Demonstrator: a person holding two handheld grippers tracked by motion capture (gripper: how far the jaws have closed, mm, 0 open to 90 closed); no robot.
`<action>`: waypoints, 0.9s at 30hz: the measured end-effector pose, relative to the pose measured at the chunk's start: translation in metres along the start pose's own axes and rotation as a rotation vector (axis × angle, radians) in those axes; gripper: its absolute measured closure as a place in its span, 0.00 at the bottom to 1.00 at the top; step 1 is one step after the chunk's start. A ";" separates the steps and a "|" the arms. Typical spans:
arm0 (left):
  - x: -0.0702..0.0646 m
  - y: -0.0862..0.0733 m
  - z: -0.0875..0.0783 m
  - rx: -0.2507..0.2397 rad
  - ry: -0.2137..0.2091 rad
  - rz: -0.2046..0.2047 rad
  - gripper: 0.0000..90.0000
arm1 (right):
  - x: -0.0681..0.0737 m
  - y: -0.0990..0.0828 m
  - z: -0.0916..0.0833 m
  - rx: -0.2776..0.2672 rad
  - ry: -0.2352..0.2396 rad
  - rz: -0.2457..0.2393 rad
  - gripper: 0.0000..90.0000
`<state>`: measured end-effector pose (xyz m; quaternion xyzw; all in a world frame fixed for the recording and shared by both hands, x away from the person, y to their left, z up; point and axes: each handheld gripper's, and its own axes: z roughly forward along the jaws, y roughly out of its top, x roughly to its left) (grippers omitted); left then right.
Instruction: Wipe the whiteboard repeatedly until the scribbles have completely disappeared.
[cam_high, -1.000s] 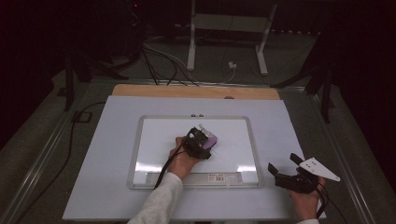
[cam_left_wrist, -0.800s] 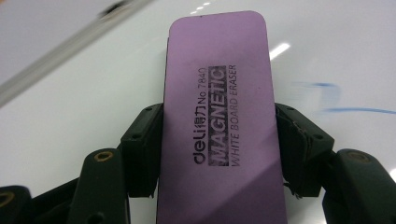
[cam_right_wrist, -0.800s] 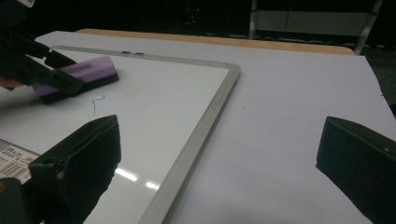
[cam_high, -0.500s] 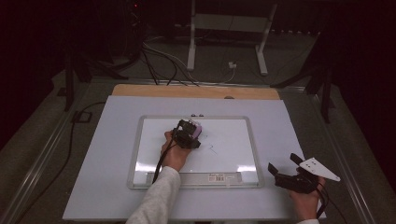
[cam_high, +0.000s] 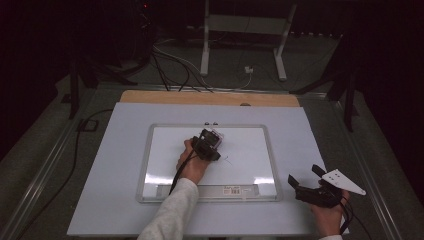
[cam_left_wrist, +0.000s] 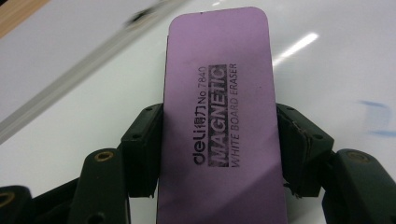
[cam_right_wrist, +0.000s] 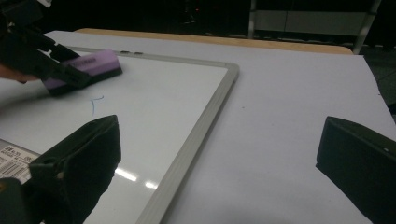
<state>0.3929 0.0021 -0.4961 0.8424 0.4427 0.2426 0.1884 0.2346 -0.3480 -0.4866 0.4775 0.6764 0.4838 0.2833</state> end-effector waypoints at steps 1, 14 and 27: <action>0.005 0.000 0.001 0.003 -0.009 -0.033 0.45 | 0.000 0.000 0.000 0.000 -0.001 0.002 0.00; -0.035 -0.001 -0.013 -0.065 -0.269 0.199 0.45 | 0.003 0.000 0.002 0.010 0.004 -0.009 0.00; -0.015 0.001 -0.004 -0.023 -0.120 0.013 0.45 | 0.000 0.000 0.000 0.005 0.000 -0.005 0.00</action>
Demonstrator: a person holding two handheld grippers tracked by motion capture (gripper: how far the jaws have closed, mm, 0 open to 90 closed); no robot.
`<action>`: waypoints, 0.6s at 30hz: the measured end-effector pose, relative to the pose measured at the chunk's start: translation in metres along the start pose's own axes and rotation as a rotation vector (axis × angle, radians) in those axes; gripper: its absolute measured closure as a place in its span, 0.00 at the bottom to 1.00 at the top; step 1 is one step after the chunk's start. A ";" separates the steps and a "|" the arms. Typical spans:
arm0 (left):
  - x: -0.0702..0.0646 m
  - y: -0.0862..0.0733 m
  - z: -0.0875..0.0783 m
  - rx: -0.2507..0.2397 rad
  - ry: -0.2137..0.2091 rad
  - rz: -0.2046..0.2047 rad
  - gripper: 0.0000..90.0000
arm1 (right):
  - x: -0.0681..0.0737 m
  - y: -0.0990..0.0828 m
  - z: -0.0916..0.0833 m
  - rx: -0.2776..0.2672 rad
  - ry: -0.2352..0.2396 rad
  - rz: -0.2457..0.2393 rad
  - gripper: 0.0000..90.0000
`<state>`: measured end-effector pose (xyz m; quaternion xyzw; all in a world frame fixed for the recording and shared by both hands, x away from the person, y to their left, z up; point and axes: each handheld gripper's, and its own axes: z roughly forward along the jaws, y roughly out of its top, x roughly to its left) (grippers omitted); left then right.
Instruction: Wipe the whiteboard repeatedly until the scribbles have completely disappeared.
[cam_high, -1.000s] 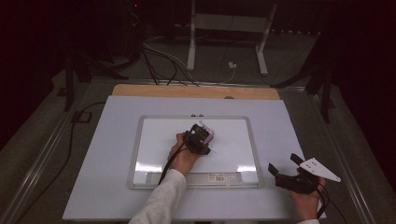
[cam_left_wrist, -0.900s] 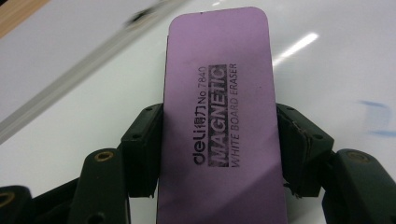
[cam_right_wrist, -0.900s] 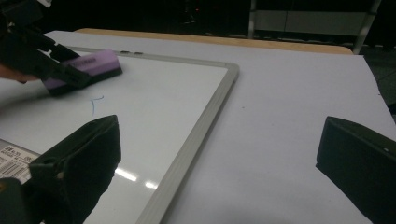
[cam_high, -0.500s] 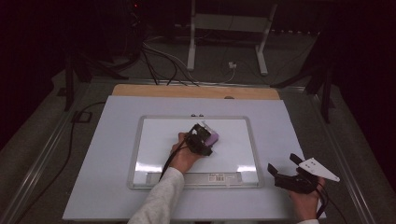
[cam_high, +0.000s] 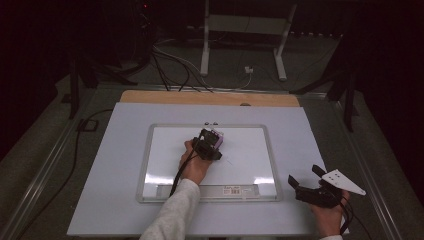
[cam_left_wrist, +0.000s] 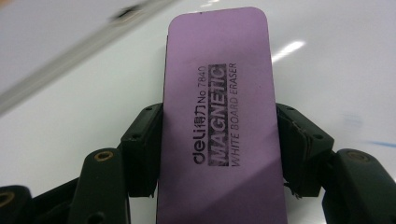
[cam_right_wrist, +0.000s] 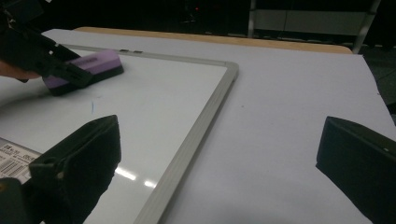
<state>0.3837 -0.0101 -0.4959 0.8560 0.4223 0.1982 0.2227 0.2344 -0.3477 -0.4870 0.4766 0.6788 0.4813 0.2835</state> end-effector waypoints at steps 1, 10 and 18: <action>-0.004 -0.001 -0.001 -0.007 -0.014 0.025 0.45 | 0.000 0.000 0.000 0.001 0.001 -0.001 0.00; -0.040 -0.010 -0.015 -0.030 -0.126 0.152 0.45 | 0.003 0.000 0.001 0.005 0.004 -0.007 0.00; -0.059 -0.016 -0.023 -0.031 -0.131 0.170 0.45 | 0.002 0.000 0.001 0.005 0.003 -0.007 0.00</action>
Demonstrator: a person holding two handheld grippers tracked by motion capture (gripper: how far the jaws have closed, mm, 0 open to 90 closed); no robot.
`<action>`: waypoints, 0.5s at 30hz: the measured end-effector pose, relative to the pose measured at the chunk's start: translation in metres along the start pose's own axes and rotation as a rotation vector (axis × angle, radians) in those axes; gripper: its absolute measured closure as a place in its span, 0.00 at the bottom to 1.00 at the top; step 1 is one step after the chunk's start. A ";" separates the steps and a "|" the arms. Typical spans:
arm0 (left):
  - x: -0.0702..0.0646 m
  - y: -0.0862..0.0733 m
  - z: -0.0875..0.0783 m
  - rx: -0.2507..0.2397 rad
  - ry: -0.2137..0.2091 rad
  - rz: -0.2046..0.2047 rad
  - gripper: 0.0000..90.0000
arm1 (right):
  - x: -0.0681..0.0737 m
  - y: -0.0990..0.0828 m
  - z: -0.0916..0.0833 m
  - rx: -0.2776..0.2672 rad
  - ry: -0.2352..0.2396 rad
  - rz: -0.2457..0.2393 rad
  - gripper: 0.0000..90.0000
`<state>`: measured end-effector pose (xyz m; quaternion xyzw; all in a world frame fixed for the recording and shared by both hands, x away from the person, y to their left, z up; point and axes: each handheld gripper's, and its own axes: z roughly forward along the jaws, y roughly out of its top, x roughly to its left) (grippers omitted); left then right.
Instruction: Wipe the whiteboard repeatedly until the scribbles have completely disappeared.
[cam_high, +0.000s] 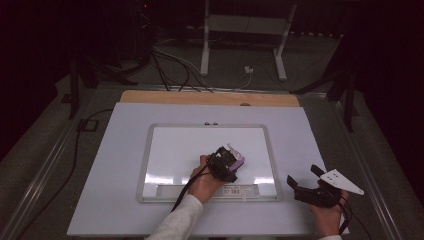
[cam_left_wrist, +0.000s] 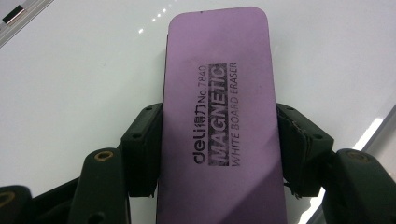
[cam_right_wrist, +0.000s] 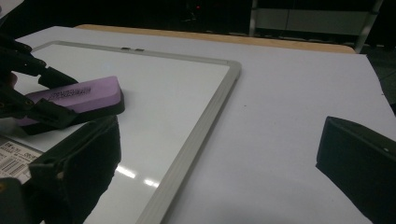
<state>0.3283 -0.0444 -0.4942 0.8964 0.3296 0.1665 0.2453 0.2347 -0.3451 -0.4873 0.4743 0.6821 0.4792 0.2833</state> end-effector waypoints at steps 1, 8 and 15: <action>0.001 0.000 0.001 0.004 0.017 -0.012 0.45 | 0.000 0.000 -0.001 -0.002 -0.001 -0.001 0.00; 0.046 -0.007 0.005 0.033 0.128 -0.165 0.45 | -0.003 0.000 -0.004 -0.008 -0.009 0.012 0.00; 0.070 -0.014 0.004 0.043 0.169 -0.239 0.45 | -0.002 0.000 -0.003 -0.006 -0.007 0.006 0.00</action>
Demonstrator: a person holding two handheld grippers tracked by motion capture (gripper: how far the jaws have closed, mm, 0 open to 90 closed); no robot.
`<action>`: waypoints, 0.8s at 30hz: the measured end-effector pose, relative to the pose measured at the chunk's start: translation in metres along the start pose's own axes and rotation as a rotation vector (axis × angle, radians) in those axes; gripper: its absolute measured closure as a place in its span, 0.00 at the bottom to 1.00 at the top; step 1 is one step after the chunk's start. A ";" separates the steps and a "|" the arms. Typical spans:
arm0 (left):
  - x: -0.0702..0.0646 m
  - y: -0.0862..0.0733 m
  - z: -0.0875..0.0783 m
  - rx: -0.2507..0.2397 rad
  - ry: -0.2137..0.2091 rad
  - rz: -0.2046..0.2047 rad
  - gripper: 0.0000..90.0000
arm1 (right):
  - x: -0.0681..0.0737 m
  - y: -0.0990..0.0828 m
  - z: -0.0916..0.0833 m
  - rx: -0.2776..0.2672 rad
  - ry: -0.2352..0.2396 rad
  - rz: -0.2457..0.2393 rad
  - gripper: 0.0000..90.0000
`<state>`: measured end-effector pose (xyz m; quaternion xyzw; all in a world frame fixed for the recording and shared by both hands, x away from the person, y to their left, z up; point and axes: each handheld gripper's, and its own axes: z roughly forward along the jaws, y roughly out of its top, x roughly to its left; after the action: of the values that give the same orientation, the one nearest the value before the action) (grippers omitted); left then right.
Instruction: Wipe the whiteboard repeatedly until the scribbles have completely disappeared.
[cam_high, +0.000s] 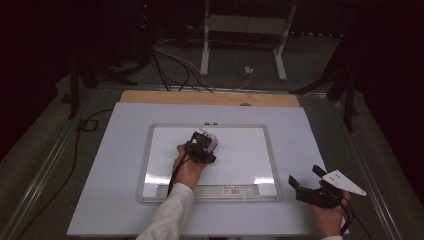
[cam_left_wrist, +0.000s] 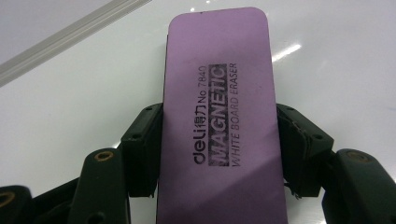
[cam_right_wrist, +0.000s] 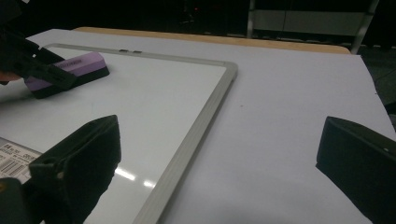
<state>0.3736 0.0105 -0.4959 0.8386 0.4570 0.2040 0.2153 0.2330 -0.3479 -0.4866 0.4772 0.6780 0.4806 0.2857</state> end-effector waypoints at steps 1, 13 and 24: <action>-0.002 0.000 0.000 -0.003 -0.008 0.006 0.45 | 0.000 0.000 0.000 0.003 0.000 0.001 0.00; -0.076 -0.003 -0.019 -0.029 -0.175 0.254 0.45 | 0.001 0.000 0.001 0.004 0.002 -0.004 0.00; -0.008 -0.001 -0.003 0.004 -0.021 0.064 0.45 | -0.001 0.000 -0.002 0.000 -0.003 0.003 0.00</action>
<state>0.3672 0.0043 -0.4951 0.8555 0.4278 0.2009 0.2117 0.2319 -0.3498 -0.4861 0.4790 0.6769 0.4802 0.2861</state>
